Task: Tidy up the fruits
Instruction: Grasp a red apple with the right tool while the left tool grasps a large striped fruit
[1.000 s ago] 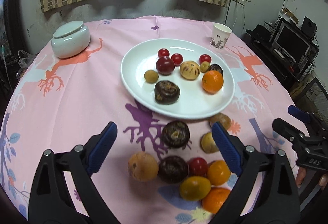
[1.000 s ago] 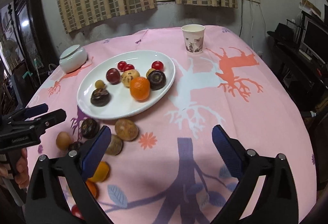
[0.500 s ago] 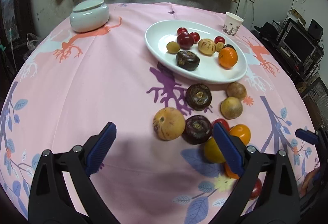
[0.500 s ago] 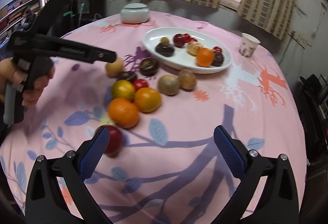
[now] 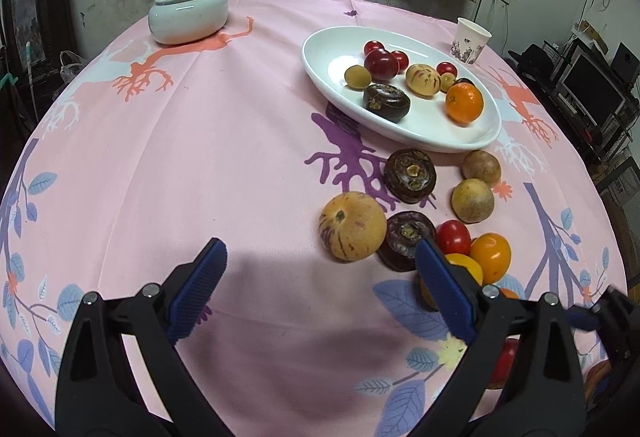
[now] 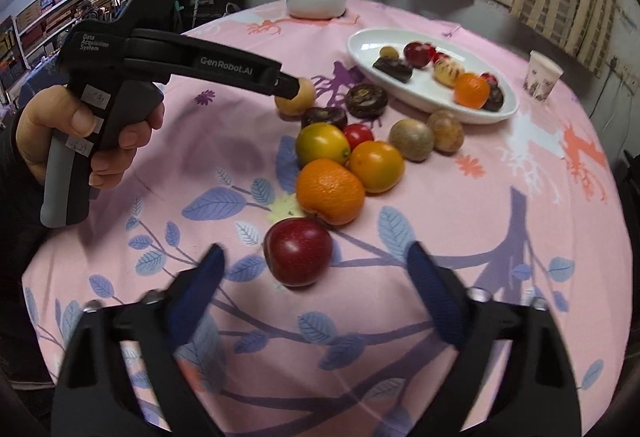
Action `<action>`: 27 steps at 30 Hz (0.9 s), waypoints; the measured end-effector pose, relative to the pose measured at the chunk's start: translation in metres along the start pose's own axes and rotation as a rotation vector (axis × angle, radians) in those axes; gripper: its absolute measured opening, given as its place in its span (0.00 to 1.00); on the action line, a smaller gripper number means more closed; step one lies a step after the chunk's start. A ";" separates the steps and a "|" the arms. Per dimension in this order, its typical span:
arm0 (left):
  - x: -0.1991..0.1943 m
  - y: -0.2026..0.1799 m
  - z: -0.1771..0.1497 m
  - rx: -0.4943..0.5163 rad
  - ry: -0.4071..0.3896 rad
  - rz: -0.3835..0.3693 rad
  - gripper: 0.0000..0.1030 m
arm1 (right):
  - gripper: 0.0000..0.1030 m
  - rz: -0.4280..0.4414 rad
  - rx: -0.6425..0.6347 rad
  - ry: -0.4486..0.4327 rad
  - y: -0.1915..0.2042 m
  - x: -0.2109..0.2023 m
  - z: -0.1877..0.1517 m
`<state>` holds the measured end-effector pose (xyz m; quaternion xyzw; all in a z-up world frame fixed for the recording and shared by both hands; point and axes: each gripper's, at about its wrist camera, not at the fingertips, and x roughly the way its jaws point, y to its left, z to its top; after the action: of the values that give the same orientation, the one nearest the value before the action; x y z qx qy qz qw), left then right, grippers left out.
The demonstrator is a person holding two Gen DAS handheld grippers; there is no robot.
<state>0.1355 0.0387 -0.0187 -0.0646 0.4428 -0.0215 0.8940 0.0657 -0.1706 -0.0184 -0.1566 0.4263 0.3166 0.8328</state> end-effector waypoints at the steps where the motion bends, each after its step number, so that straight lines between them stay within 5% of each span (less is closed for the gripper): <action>1: 0.001 0.000 0.000 -0.001 0.003 0.001 0.94 | 0.72 -0.006 0.004 0.011 0.000 0.004 0.001; 9: 0.012 0.002 -0.003 0.006 0.026 0.012 0.94 | 0.42 0.004 -0.019 0.063 0.007 0.024 0.000; 18: 0.009 0.001 0.001 -0.001 0.029 0.017 0.94 | 0.39 0.057 0.064 -0.014 -0.023 0.001 0.007; 27: 0.035 -0.005 0.016 -0.037 0.073 0.106 0.94 | 0.39 0.085 0.161 -0.053 -0.053 -0.005 -0.001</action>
<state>0.1695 0.0321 -0.0367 -0.0568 0.4784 0.0318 0.8757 0.0981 -0.2123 -0.0154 -0.0626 0.4342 0.3203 0.8396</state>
